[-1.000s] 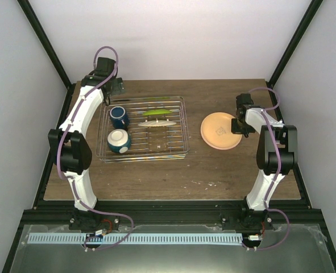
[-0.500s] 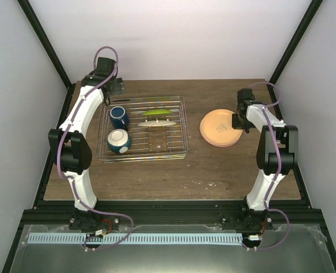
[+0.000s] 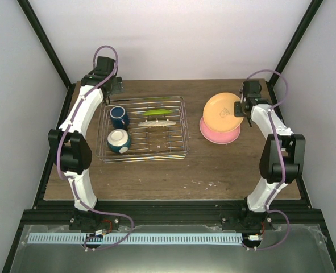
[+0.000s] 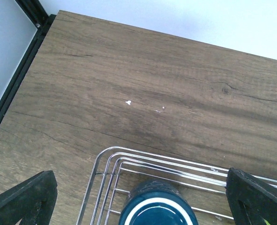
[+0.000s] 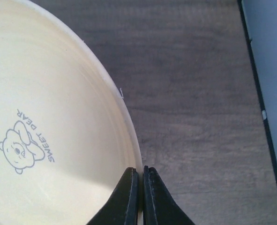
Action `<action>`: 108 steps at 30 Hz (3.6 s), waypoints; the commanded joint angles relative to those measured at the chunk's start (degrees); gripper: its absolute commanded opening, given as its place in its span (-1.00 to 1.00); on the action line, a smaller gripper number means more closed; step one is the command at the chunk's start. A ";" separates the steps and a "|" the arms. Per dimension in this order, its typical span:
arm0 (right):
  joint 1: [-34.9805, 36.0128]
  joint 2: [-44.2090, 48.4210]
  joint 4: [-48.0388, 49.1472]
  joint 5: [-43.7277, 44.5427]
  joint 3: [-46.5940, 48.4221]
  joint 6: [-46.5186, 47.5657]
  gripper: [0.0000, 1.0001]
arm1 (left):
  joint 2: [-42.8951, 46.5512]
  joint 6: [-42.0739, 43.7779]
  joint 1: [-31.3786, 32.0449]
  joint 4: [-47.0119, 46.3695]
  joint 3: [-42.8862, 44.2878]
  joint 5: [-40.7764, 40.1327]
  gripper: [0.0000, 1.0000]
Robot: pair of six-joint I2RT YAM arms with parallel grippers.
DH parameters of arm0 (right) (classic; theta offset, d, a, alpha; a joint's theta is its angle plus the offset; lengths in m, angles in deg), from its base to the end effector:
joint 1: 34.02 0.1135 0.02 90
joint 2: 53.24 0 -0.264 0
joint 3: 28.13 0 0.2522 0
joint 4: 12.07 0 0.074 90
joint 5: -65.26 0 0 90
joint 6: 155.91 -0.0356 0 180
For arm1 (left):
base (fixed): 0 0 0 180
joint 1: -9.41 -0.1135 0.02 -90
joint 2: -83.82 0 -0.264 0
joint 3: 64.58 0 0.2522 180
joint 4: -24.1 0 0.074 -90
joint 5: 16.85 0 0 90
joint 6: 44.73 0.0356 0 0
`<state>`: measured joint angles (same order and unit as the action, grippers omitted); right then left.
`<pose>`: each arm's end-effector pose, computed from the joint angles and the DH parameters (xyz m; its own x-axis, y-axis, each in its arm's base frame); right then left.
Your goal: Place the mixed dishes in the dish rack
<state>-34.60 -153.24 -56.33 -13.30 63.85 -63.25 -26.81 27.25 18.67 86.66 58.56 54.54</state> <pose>0.3821 -0.0109 0.2522 -0.7962 -0.0374 -0.6039 0.0944 0.9782 -0.1851 0.4247 -0.0577 0.3326 -0.7041 -0.1822 -0.6863 -0.2814 0.9590 0.0340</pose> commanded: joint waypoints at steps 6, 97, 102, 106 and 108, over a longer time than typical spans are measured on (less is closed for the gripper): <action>-0.71 9.40 19.92 -3.33 -6.23 7.72 -0.99 | 0.65 -0.70 -0.07 0.77 1.63 -0.45 1.00; 22.47 4.90 29.57 0.48 9.45 19.55 -0.99 | 18.15 7.72 2.71 15.39 -21.57 29.96 1.00; 21.61 4.03 28.35 1.32 11.77 18.50 -0.99 | 15.18 10.62 6.09 18.87 -21.82 33.39 0.99; 21.36 4.89 27.36 2.38 11.96 16.64 -0.99 | 10.73 11.69 7.90 20.45 -19.22 33.89 1.00; 20.95 5.88 26.69 2.47 11.72 15.48 -0.99 | 8.65 12.35 8.69 20.86 -17.99 33.74 1.00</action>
<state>-12.94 -149.18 -29.23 -12.66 72.29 -44.80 -14.48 37.24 26.36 105.17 37.91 86.45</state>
